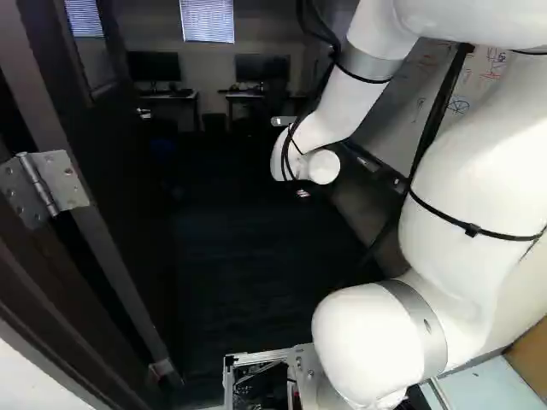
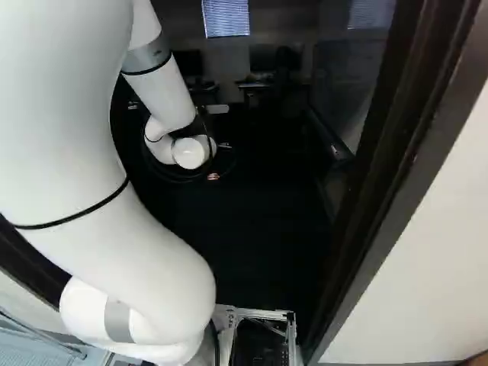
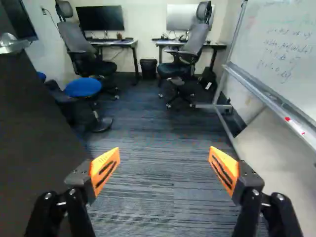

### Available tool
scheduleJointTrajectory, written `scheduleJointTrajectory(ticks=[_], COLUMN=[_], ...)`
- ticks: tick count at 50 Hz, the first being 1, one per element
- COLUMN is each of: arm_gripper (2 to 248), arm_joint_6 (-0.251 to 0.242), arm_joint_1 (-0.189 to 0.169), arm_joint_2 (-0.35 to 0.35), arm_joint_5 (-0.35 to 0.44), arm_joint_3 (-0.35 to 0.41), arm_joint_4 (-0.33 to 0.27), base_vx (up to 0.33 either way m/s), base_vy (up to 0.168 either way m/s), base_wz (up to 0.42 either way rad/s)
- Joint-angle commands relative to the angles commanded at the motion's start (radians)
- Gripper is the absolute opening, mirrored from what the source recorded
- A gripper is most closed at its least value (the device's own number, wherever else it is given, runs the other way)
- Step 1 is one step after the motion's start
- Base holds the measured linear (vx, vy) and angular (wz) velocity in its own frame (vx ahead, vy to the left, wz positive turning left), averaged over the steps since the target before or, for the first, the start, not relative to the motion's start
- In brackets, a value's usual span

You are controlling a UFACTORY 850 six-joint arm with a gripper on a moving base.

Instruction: Open the door and move inside

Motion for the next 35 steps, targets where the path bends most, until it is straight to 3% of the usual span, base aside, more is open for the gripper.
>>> scheduleJointTrajectory(ticks=[35], arm_gripper=[247], arm_joint_6=[0.0], arm_joint_1=[0.0], arm_joint_2=[0.0], arm_joint_5=[0.0], arm_joint_3=[0.0], arm_joint_4=[0.0], base_vx=[0.163], base_vy=[0.0], base_wz=[0.0])
